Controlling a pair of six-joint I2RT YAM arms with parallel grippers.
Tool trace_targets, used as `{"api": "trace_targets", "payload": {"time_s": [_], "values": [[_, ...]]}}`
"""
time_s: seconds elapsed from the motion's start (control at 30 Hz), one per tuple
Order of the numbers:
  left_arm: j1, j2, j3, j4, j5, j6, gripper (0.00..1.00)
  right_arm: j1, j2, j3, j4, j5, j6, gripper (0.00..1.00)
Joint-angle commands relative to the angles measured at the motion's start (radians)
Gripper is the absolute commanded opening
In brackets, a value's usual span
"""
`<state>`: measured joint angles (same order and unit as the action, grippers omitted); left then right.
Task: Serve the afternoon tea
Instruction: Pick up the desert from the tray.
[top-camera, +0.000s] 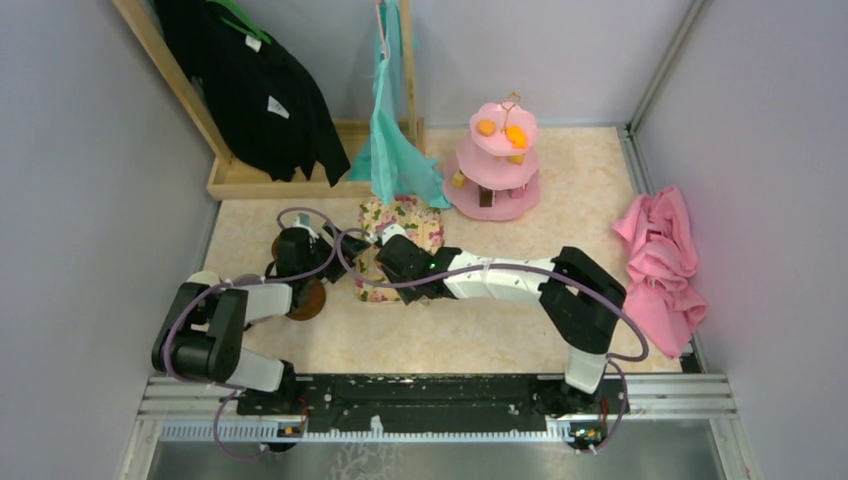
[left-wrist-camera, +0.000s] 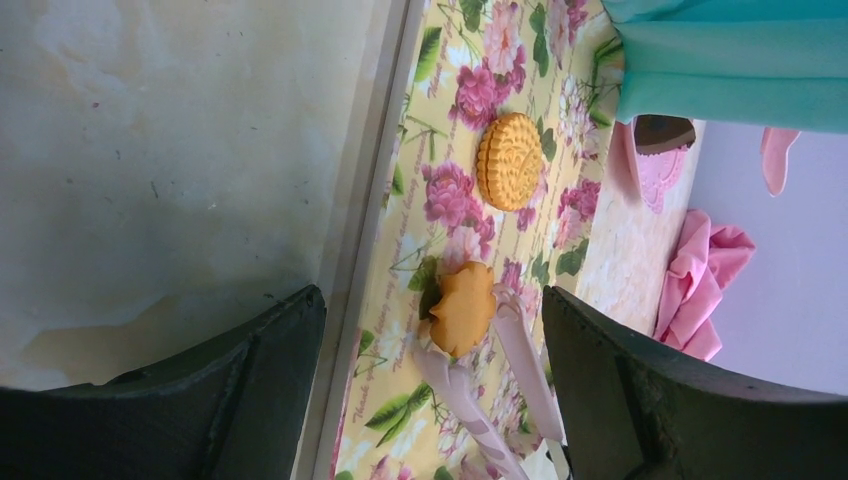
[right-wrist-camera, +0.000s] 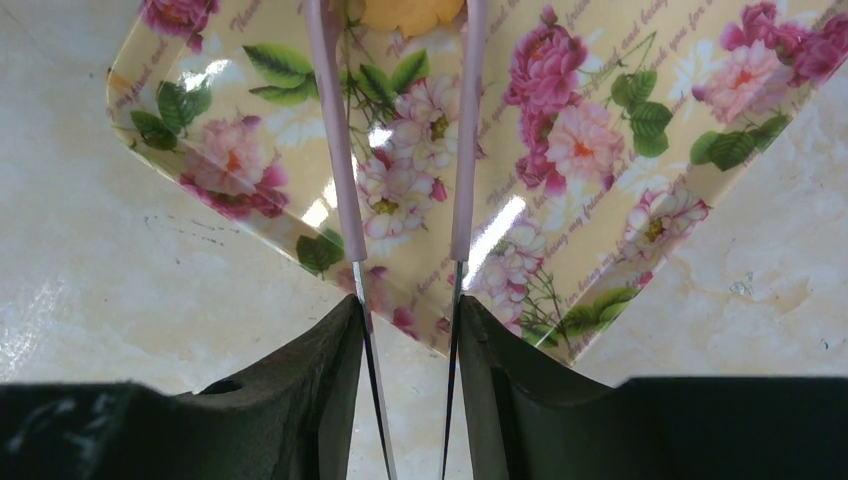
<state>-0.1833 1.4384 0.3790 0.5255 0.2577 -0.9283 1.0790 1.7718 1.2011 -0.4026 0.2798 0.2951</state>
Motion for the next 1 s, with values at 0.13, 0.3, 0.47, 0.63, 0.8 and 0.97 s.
{"api": "trace_targets", "payload": {"time_s": [0.13,0.3,0.47,0.63,0.8,0.97], "values": [[0.002,0.038,0.014,0.004,0.005,0.0,0.86,-0.012,0.035,0.079,0.028,0.007,-0.016,0.39],[0.002,0.045,0.012,0.009,0.005,-0.002,0.86,-0.017,0.042,0.084,0.029,0.005,-0.013,0.33],[0.002,0.042,0.008,0.011,0.006,-0.002,0.86,-0.017,0.026,0.071,0.029,0.012,-0.005,0.24],[0.002,0.031,-0.005,0.013,0.006,-0.007,0.85,-0.017,-0.041,0.035,0.041,0.019,0.009,0.15],[0.002,0.024,-0.015,0.012,-0.001,-0.009,0.85,-0.016,-0.109,0.002,0.036,0.031,0.025,0.13],[0.002,0.028,-0.018,0.013,0.002,-0.011,0.85,-0.016,-0.216,-0.032,0.014,0.056,0.055,0.13]]}}
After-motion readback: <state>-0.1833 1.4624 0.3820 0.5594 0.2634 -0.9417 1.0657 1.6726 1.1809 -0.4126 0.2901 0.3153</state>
